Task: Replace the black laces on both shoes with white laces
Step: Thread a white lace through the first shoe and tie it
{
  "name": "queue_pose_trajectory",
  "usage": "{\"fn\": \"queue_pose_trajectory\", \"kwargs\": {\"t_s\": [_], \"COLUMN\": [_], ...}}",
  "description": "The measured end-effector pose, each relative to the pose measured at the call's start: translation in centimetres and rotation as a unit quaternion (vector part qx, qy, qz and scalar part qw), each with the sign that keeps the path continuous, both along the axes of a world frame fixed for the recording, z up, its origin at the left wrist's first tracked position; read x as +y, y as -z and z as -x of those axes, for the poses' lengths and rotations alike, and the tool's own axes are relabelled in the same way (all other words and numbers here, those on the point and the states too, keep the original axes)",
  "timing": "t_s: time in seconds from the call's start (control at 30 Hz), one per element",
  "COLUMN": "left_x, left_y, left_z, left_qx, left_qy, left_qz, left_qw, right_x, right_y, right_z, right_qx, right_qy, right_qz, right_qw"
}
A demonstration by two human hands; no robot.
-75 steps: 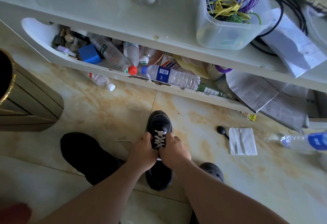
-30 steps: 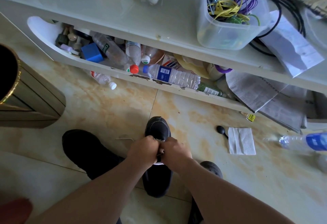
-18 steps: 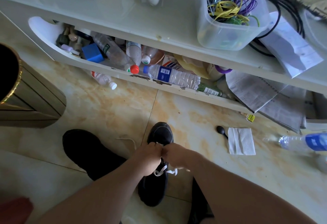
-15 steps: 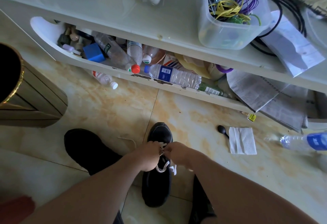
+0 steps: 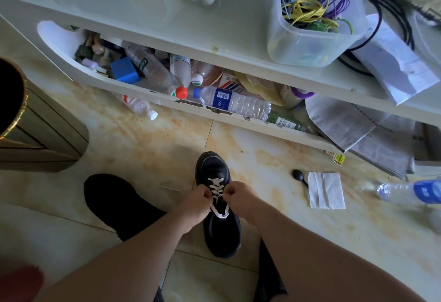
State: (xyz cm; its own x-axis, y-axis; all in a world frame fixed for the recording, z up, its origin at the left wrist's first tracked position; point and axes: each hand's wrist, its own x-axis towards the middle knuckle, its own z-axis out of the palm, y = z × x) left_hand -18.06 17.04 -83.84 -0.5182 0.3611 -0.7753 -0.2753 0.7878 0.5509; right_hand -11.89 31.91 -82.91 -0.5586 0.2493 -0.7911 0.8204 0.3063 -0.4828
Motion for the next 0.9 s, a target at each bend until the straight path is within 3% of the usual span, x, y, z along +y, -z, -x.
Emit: {"fn": "queue_pose_trajectory", "kwargs": {"t_s": [0.13, 0.23, 0.33, 0.43, 0.53, 0.77, 0.9], "left_x": [0.2, -0.9, -1.8, -1.4, -0.7, 0.8, 0.3], "left_y": [0.6, 1.2, 1.6, 1.7, 1.1, -0.6, -1.0], "left_z": [-0.7, -0.2, 0.0, -0.2, -0.4, 1.8, 3.0], "left_qx": [0.037, 0.109, 0.175, 0.247, 0.297, 0.284, 0.244], "left_qy": [-0.010, 0.071, 0.131, 0.172, 0.154, 0.093, 0.093], "left_qz": [-0.004, -0.021, -0.043, -0.046, -0.052, -0.099, -0.100], "left_qw": [0.999, 0.991, 0.975, 0.953, 0.941, 0.949, 0.960], "right_x": [-0.7, 0.1, 0.7, -0.1, -0.9, 0.2, 1.0], "right_y": [0.7, 0.6, 0.6, 0.9, 0.8, 0.7, 0.6], "right_z": [0.0, -0.6, -1.7, -1.5, -0.7, 0.3, 0.2], "right_qx": [0.008, 0.022, 0.048, 0.051, 0.072, 0.078, 0.104], "right_qy": [0.052, 0.077, 0.047, -0.044, -0.068, 0.127, 0.125], "right_qz": [-0.010, 0.006, 0.003, -0.052, -0.123, -0.039, -0.003], "right_qw": [0.999, 0.997, 0.998, 0.996, 0.987, 0.988, 0.987]}}
